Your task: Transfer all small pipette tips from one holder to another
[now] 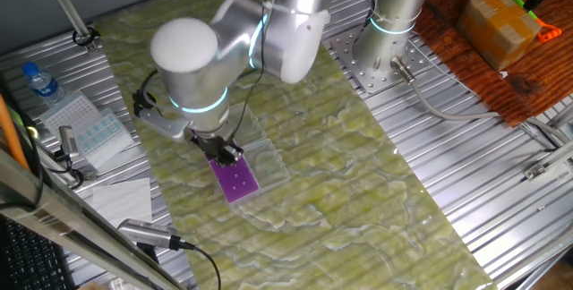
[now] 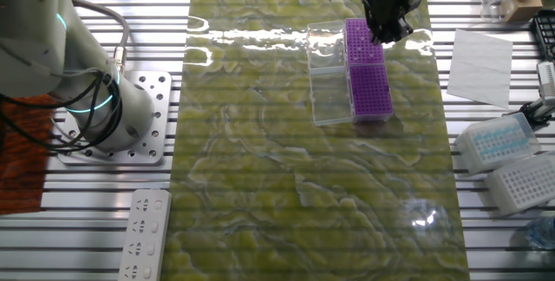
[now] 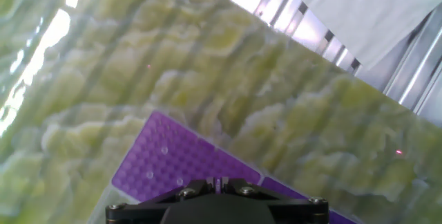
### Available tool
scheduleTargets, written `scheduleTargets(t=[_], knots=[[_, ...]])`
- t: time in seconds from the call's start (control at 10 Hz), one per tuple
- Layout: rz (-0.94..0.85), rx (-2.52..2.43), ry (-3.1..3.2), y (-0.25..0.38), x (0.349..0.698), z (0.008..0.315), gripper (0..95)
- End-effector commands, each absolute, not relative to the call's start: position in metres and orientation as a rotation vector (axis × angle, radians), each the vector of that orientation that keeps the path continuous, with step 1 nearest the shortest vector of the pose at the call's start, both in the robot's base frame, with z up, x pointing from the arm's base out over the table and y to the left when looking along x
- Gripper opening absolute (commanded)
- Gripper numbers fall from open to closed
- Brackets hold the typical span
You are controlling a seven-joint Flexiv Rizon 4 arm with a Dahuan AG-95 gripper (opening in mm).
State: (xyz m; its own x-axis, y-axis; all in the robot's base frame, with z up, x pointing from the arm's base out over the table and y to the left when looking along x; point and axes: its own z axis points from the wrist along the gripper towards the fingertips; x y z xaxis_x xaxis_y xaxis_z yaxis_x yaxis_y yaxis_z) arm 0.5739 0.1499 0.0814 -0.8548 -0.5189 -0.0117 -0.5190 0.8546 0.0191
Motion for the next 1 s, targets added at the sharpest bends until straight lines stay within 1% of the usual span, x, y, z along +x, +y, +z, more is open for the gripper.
scheduleTargets(t=[0.1, 1.0], knots=[[0.029, -0.824, 3.020, 0.1516, 0.5721, 0.0814, 0.0], [0.022, -0.823, 3.020, 0.1567, 0.5723, 0.0759, 0.0]])
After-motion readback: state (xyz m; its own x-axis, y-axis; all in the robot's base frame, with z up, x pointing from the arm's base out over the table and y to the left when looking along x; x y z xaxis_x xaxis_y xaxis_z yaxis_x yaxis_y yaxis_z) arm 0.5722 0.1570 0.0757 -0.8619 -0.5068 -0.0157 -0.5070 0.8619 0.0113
